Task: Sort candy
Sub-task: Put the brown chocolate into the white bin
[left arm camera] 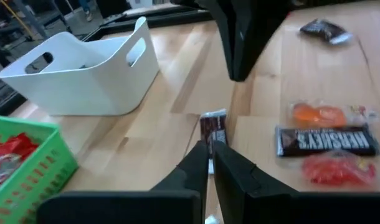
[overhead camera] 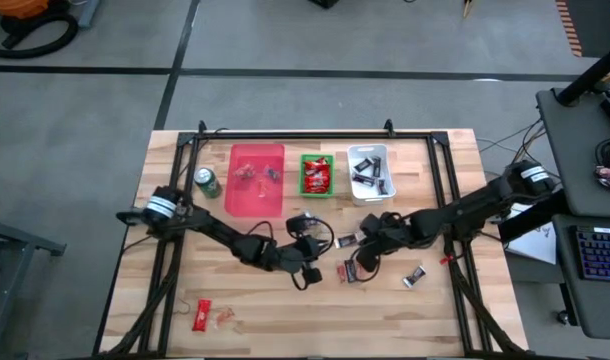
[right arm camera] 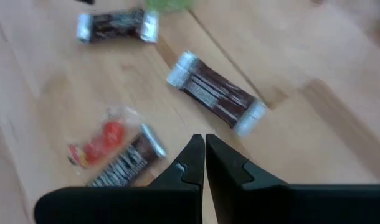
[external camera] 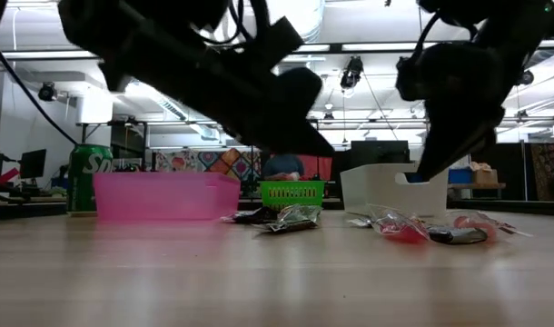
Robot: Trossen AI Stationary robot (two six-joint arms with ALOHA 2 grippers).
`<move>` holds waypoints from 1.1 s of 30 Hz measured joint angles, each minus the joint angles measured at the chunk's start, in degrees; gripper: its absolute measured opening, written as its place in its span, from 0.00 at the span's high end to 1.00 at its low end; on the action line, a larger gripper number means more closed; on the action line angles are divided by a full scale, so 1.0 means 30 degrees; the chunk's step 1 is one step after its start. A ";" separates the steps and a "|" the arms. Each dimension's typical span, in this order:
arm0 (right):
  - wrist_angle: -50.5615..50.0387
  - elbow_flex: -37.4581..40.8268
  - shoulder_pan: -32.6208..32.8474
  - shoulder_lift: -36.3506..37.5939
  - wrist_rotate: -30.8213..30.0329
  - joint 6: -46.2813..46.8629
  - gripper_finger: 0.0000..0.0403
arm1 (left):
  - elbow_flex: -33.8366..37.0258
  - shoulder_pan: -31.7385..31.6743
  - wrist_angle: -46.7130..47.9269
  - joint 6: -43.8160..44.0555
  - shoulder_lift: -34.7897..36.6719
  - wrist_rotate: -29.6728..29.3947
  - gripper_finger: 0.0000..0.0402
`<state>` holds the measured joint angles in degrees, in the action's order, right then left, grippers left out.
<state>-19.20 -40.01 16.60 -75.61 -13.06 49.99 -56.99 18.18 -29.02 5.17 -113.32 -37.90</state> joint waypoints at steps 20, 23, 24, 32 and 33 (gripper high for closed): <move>0.3676 0.3427 -0.1636 0.1120 -0.0165 0.2348 0.97 | -0.1825 -0.1460 -0.2294 -0.0009 -0.4027 0.2307 1.00; 0.3809 0.3426 -0.1834 0.1083 -0.0142 0.2450 0.94 | -0.2080 -0.1644 -0.2388 0.0008 -0.4323 0.2815 1.00; 0.3716 0.3444 -0.1882 0.1083 -0.0141 0.2511 0.92 | -0.2110 -0.1662 -0.2340 0.0007 -0.4436 0.2870 1.00; 0.4241 0.3538 -0.1887 0.0991 -0.0113 0.2678 0.68 | -0.2107 -0.1787 -0.1474 0.0409 -0.4694 0.2867 1.00; 0.4539 0.3586 -0.1887 0.0937 -0.0107 0.2659 0.65 | -0.2103 -0.1808 -0.1421 0.0470 -0.4690 0.2844 1.00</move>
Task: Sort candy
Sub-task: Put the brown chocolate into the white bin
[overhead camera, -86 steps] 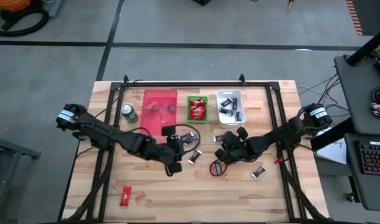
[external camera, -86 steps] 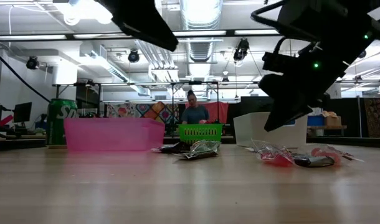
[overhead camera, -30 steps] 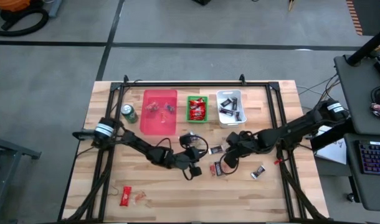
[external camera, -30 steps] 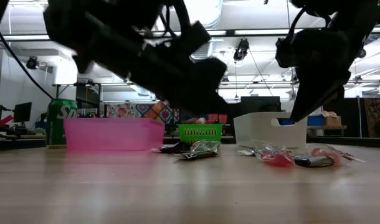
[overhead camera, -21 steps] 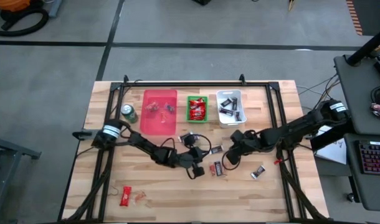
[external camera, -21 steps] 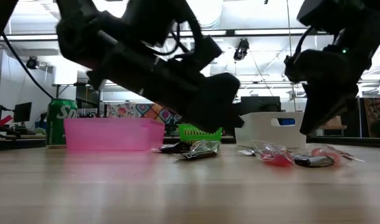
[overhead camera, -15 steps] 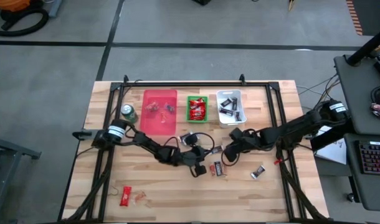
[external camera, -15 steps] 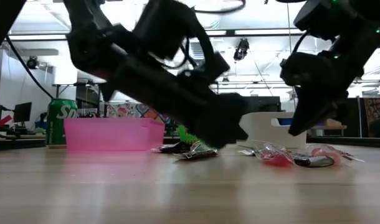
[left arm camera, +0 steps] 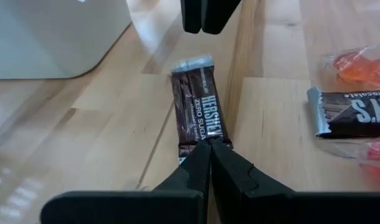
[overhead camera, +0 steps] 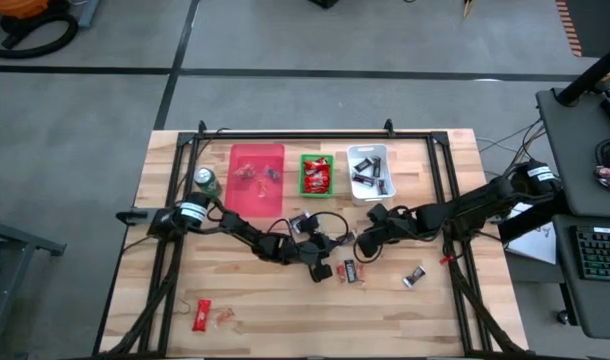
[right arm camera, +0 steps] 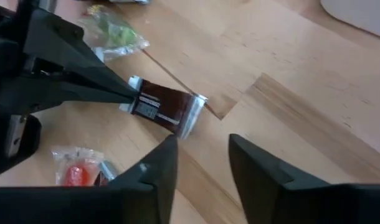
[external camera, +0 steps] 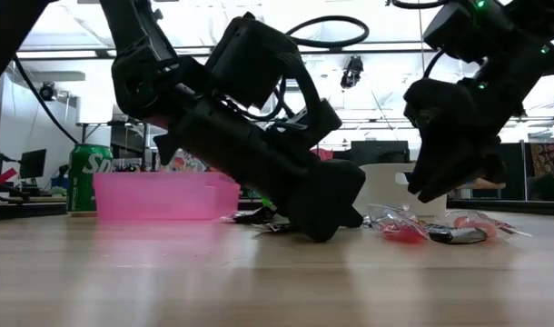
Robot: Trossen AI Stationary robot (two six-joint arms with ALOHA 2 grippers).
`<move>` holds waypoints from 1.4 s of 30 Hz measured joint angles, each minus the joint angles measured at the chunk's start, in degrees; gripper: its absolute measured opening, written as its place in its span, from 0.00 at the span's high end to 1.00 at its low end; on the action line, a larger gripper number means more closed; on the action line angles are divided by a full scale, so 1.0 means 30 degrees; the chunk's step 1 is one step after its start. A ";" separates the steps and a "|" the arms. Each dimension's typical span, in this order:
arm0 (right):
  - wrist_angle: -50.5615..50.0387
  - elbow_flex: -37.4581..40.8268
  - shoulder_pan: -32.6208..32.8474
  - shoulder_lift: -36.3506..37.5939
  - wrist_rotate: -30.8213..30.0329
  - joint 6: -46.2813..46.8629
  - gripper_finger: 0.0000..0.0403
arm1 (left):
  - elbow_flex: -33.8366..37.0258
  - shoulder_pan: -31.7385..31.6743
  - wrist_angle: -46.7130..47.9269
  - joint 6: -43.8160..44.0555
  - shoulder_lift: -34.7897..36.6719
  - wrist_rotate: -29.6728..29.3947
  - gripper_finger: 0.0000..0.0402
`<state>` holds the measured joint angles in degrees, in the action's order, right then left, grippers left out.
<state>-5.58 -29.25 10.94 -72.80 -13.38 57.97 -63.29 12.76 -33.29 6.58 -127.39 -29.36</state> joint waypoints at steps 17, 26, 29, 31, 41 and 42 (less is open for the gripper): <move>0.6480 0.0188 -0.0197 -0.3712 0.0114 -0.0785 0.41 | 0.0119 -0.0074 0.0127 0.0069 0.0007 -0.0008 1.00; 0.8312 0.0181 -0.0291 -0.4531 -0.0150 -0.1275 0.59 | 0.0119 -0.0074 0.0171 0.0099 0.0007 -0.0008 1.00; 0.8311 0.0181 -0.0291 -0.4531 -0.0535 -0.1269 0.71 | 0.0134 -0.0074 0.0092 0.0106 0.0008 -0.0008 1.00; 0.8343 0.0181 -0.0291 -0.4531 -0.0556 -0.1487 0.80 | 0.0141 -0.0046 0.0019 0.0106 0.0007 -0.0010 1.00; 0.8348 0.0181 -0.0284 -0.4118 -0.0549 -0.2229 0.95 | 0.0222 0.0375 0.1026 -0.0106 0.0861 0.0021 1.00; 0.8359 0.0181 -0.0284 -0.3962 -0.0549 -0.2385 0.95 | 0.0241 0.0412 0.1229 -0.0106 0.1054 0.0024 1.00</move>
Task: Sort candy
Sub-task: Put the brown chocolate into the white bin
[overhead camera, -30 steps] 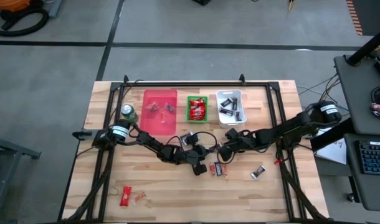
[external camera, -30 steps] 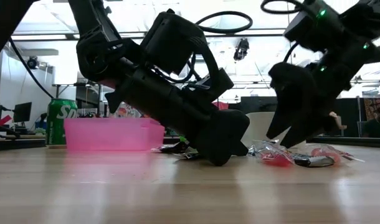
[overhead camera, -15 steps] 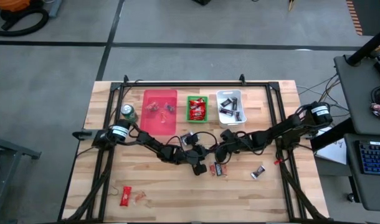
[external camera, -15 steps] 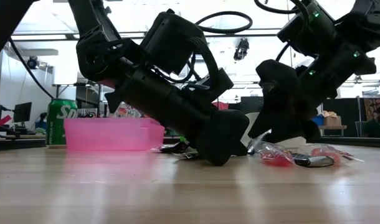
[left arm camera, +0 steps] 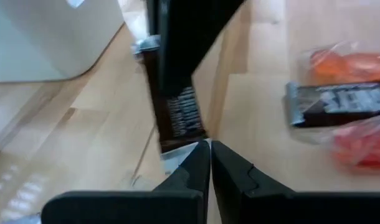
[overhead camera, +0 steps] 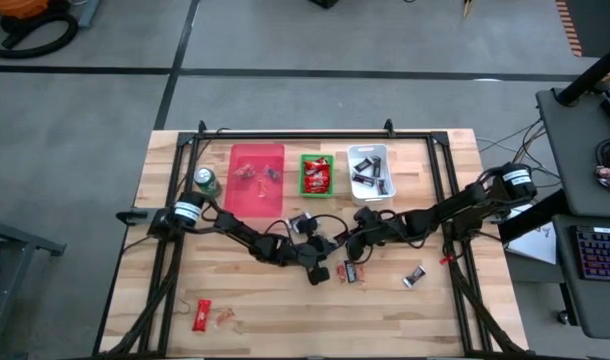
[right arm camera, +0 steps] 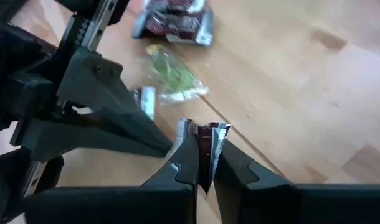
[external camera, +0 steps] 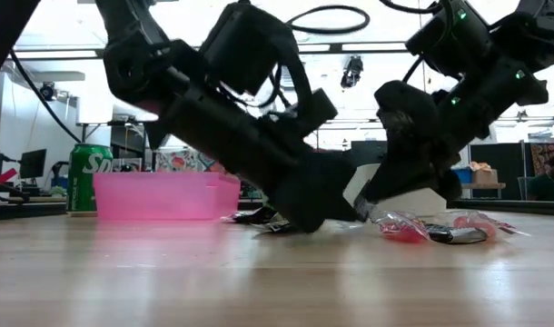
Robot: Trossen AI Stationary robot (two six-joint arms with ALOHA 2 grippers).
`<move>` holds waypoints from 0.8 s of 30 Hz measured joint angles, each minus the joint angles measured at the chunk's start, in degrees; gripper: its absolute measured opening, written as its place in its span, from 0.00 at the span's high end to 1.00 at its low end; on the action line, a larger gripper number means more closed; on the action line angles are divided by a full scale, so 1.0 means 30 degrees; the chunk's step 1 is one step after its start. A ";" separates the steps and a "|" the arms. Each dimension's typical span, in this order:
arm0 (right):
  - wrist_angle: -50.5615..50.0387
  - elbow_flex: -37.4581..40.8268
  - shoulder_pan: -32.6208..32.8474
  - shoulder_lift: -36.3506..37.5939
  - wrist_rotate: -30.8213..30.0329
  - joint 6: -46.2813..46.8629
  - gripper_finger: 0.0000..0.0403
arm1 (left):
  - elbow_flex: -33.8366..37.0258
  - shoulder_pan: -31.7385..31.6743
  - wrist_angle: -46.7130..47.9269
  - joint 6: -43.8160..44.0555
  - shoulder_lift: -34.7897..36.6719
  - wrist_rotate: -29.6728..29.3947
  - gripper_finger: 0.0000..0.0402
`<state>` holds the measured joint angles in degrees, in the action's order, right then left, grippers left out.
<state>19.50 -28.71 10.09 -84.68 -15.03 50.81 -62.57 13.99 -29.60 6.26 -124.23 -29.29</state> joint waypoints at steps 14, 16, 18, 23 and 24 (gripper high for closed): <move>-1.0155 -0.4534 -0.0243 0.4217 -0.2599 -0.3394 0.95 | 0.1861 0.0534 0.3483 -0.0967 0.6744 -0.0251 1.00; -1.3561 -0.6024 -0.0622 0.4339 -0.3658 -0.3669 0.95 | 0.2233 0.0527 0.4150 -0.0940 0.7954 -0.0278 1.00; -1.6933 -0.7487 -0.1136 0.4317 -0.4727 -0.3728 0.95 | 0.2509 0.0538 0.5004 -0.0884 0.9091 -0.0419 1.00; -2.2410 -1.0476 -0.2815 0.3923 -0.6773 -0.4234 0.95 | 0.3244 0.0671 0.6068 -0.0595 1.1479 -0.0534 1.00; -2.2994 -1.0879 -0.3289 0.3855 -0.6856 -0.4387 0.95 | 0.3414 0.0713 0.6193 -0.0505 1.1867 -0.0531 1.00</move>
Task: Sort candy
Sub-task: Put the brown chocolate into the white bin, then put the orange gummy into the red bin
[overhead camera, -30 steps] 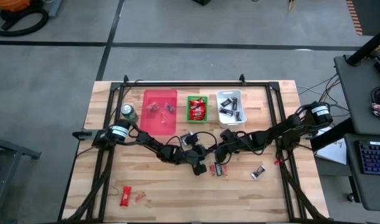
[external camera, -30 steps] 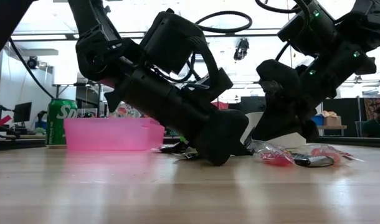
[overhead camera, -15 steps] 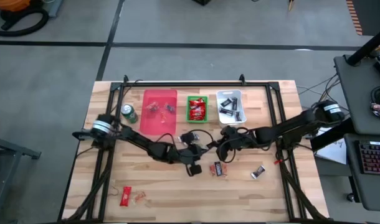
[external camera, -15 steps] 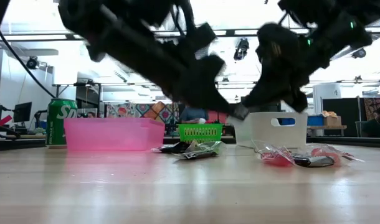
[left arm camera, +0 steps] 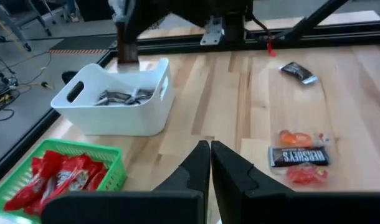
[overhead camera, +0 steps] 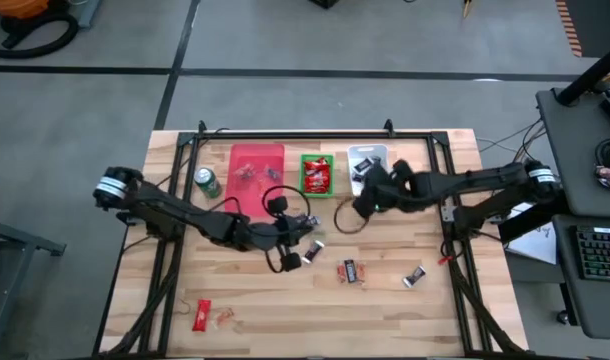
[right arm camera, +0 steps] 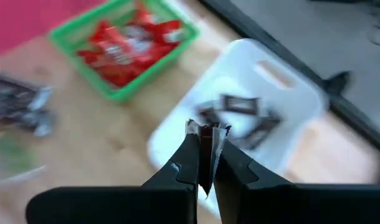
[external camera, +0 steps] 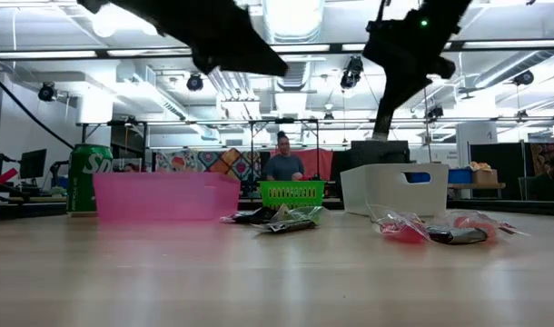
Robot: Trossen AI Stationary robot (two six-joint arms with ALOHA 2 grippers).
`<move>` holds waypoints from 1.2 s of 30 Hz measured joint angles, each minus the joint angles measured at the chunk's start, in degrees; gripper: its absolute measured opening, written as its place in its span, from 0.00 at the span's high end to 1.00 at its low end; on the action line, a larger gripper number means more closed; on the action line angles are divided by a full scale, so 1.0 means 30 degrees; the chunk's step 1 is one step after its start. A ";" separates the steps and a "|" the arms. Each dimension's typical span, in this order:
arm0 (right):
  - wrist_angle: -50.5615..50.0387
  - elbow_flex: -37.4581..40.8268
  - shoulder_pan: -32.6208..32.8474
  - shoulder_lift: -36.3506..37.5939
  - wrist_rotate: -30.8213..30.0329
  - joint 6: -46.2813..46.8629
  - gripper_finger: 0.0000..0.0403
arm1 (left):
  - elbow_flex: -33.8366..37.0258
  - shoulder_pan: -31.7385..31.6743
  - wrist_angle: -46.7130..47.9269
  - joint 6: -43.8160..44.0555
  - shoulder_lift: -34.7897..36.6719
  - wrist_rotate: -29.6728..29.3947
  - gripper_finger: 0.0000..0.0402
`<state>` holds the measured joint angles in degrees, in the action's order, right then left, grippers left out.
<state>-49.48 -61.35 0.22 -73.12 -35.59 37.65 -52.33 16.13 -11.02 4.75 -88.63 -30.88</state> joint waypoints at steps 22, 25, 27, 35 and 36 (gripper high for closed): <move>0.1230 0.0837 -0.7431 -0.1819 0.0724 -0.4858 0.65 | 0.0264 0.0200 0.2368 0.1144 0.1140 -0.0015 1.00; 0.1166 0.0697 -0.7150 -0.1475 0.0997 -0.4793 0.63 | 0.0260 0.0232 0.3244 0.1718 0.1140 -0.0008 1.00; 0.1210 0.0524 -0.6757 -0.1220 0.1288 -0.4669 0.62 | 0.0219 0.0238 0.4074 0.2395 0.1140 -0.0003 1.00; 0.2357 0.0322 -0.4413 -0.0369 0.3476 -0.4584 0.63 | -0.0551 0.0280 1.0013 0.6608 0.1140 0.2094 1.00; 0.2587 0.0322 -0.4042 -0.0359 0.3555 -0.4584 0.63 | -0.0655 0.0280 1.0748 0.7258 0.1140 0.2678 1.00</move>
<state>-41.72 -60.38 -11.91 -74.19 -24.93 23.90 -54.30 16.97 21.23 26.52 -85.21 -22.85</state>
